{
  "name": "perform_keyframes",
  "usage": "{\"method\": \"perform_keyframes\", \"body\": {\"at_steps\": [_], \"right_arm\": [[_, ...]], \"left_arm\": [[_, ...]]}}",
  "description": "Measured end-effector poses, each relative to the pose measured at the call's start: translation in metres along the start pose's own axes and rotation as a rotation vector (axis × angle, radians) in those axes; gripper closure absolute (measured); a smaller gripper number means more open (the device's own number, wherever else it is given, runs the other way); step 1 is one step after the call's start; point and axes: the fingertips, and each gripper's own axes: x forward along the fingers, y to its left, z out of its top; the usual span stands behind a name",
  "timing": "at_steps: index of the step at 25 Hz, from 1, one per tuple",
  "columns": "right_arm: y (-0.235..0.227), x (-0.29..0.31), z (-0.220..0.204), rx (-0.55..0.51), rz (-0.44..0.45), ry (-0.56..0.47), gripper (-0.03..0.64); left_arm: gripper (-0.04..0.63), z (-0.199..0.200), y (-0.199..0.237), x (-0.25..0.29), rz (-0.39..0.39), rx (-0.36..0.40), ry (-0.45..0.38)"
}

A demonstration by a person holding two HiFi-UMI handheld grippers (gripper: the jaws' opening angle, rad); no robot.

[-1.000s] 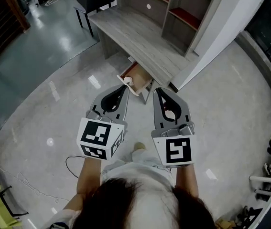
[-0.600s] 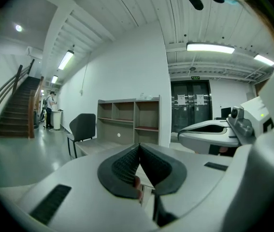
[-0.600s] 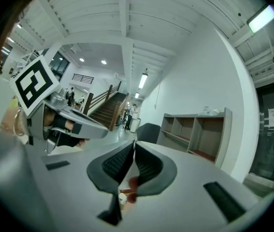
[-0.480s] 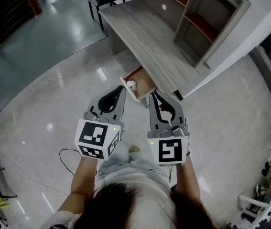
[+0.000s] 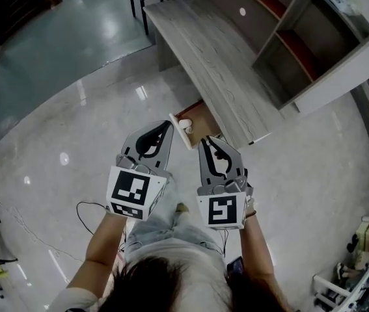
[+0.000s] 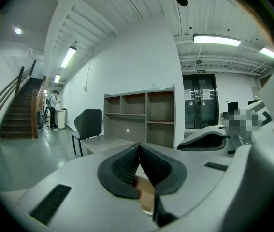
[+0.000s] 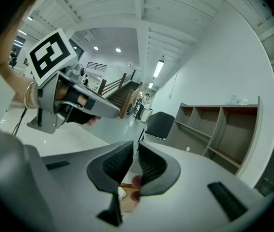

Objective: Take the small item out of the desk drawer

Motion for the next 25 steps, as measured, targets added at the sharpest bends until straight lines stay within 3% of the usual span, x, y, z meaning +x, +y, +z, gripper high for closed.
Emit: {"method": "perform_keyframes", "body": {"at_steps": [17, 25], "right_arm": [[0.023, 0.118, -0.063, -0.088, 0.1, 0.209, 0.586], [0.027, 0.152, -0.107, -0.125, 0.209, 0.281, 0.562]], "left_arm": [[0.578, -0.035, 0.084, 0.089, -0.041, 0.028, 0.031], [0.578, -0.063, 0.113, 0.121, 0.015, 0.025, 0.047]]}}
